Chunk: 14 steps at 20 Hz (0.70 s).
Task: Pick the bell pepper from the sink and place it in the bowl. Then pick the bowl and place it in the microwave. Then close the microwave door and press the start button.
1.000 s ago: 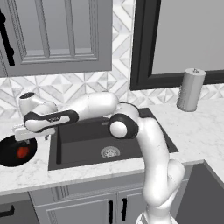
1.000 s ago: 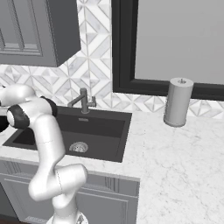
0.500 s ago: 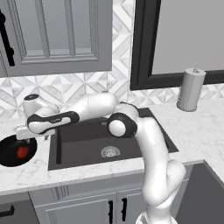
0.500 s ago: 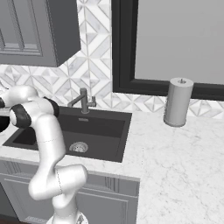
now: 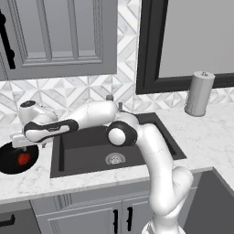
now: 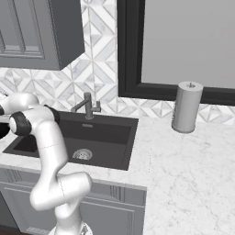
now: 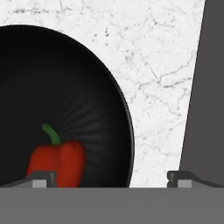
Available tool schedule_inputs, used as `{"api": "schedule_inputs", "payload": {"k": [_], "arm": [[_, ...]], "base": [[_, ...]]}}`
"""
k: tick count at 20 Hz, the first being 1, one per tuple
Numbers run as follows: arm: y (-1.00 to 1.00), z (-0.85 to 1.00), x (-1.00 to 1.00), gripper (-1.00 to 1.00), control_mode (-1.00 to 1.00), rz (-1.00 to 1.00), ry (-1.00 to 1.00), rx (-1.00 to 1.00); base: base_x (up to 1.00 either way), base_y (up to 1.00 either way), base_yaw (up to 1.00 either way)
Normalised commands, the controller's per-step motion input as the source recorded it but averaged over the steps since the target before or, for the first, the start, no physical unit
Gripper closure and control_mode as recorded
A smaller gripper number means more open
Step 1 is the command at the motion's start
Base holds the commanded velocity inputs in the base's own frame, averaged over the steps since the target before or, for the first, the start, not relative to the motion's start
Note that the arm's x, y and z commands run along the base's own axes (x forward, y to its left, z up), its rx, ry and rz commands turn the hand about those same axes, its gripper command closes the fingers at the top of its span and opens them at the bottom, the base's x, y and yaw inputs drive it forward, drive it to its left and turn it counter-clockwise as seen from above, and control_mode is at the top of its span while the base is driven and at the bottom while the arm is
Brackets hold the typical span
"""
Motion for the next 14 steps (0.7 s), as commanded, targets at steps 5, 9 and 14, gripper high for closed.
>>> {"api": "schedule_inputs", "payload": {"k": [5,9,14], "arm": [[0.0,-0.29,0.02,-1.0,-1.0,0.0,0.0,0.0],[0.0,-0.37,0.05,-1.0,-1.0,0.0,0.0,0.0],[0.0,-0.32,0.12,-1.0,-1.0,0.0,0.0,0.0]], "base": [[0.0,0.0,0.0],[0.0,0.0,0.0],[0.0,0.0,0.0]]}}
